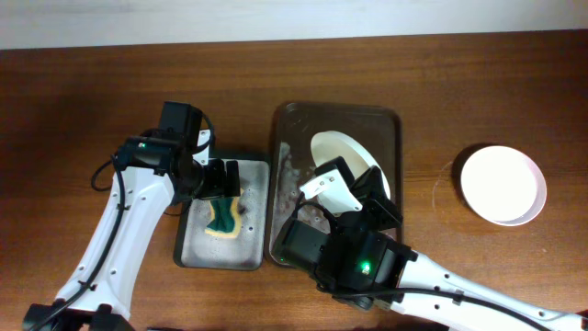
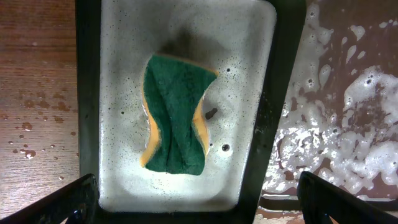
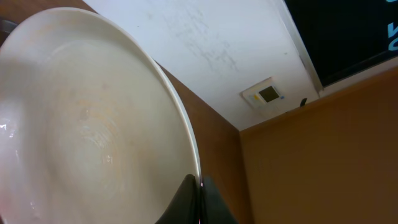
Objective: Clean dirty plates on tray and stack at the side
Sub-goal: 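Lift the plate with the right gripper and stack it on the side pile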
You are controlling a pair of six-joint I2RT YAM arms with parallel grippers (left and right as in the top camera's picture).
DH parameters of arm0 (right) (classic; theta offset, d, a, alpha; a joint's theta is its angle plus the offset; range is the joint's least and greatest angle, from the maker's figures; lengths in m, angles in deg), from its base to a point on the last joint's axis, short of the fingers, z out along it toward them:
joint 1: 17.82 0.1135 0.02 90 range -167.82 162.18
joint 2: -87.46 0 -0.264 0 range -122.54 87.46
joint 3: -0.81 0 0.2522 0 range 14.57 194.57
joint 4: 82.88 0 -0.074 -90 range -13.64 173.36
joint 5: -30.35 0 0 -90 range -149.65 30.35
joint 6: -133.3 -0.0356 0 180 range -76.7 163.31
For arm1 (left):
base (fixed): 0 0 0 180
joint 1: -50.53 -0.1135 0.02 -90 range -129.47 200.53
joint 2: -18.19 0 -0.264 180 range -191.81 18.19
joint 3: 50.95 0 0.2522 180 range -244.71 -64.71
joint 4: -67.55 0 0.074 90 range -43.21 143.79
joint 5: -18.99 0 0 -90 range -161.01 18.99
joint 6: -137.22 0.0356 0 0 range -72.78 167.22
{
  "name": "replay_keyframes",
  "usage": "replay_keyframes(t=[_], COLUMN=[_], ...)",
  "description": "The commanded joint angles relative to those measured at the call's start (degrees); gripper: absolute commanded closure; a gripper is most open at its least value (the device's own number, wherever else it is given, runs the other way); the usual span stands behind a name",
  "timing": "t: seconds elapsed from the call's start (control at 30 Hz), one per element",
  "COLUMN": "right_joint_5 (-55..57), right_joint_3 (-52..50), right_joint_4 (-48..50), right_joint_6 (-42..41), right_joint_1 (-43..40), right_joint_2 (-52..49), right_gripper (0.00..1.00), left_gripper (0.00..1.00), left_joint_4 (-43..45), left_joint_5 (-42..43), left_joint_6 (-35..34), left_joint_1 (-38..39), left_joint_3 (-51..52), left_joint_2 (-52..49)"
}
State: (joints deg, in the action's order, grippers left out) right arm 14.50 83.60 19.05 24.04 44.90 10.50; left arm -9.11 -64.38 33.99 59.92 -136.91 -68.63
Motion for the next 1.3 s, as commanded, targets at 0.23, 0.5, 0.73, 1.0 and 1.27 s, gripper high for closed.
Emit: replay_keyframes(t=[0.23,0.5,0.73,1.0,1.27], right_joint_5=[2.86,2.86,-15.76,-73.07,-81.02], right_joint_3=[0.39,0.39,0.39,0.5,0.5], right_joint_4=[-0.02,0.04,0.74,9.16,14.36], right_joint_6=[-0.46,-0.74,-8.87,7.3,-1.36], right_joint_1=[0.26,0.22,-13.99,-60.08,-101.2], right_joint_2=[0.22,0.22,0.22,0.22,-3.37], right_gripper=[0.96,0.96,0.96,0.96,0.96], left_gripper=[0.0,0.0,0.0,0.0,0.0], left_joint_4=[0.31,0.31,0.31,0.31,0.31], left_joint_5=[-0.44,-0.44,-0.44,-0.44,-0.44], left_joint_6=[0.07,0.07,0.07,0.07,0.07], left_joint_1=[-0.2,-0.2,-0.2,-0.2,-0.2], left_joint_3=[-0.09,-0.09,-0.09,-0.09,-0.09], left_joint_2=[0.7,0.7,0.7,0.7,0.7])
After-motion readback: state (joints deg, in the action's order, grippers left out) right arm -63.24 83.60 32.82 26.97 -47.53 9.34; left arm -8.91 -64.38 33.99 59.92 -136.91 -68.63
